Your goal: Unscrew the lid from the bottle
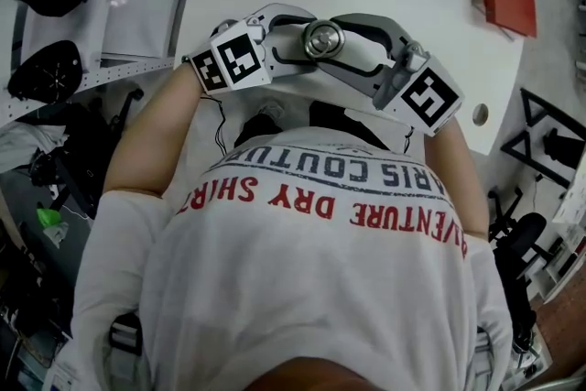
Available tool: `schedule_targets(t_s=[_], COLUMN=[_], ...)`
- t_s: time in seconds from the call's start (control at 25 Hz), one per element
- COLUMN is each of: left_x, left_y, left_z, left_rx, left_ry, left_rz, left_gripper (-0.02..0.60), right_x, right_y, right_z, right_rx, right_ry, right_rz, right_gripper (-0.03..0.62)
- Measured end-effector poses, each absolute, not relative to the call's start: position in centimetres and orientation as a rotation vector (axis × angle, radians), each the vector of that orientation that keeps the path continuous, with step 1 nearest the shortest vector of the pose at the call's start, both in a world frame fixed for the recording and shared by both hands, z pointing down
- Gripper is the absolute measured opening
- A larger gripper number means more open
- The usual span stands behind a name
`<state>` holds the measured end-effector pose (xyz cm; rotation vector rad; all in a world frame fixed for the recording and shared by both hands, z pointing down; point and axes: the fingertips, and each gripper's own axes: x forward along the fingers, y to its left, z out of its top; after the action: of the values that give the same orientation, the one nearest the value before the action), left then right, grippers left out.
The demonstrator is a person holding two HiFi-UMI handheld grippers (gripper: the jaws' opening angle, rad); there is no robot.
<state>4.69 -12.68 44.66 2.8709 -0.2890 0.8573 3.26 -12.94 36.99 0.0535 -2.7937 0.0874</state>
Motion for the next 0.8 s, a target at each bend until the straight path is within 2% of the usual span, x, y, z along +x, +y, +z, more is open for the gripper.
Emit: schedule_targets(t_s=[0.28, 0.72, 0.76, 0.8], left_x=[4.7, 2.1, 1.8, 1.5], left_y=[-12.7, -11.1, -10.8, -10.5], left_z=[44.3, 38.1, 37.0, 35.8], left_rx=[2.824, 2.802, 2.809, 2.817], left_ry=[-0.321, -0.347, -0.357, -0.372], left_rz=[0.803, 0.61, 0.58, 0.544], left_gripper=[0.336, 0.332, 0.305, 0.243], right_x=[3.6, 6.5, 6.5, 6.6], right_y=[-13.1, -12.7, -12.2, -11.6], right_z=[35.1, 29.9, 29.3, 28.8], right_rx=[0.119, 0.732, 0.799, 0.865], right_ry=[-2.844, -2.938, -2.934, -2.927], right_rz=[0.146, 0.22, 0.221, 0.225], right_gripper=[0.236, 0.236, 0.236, 0.236])
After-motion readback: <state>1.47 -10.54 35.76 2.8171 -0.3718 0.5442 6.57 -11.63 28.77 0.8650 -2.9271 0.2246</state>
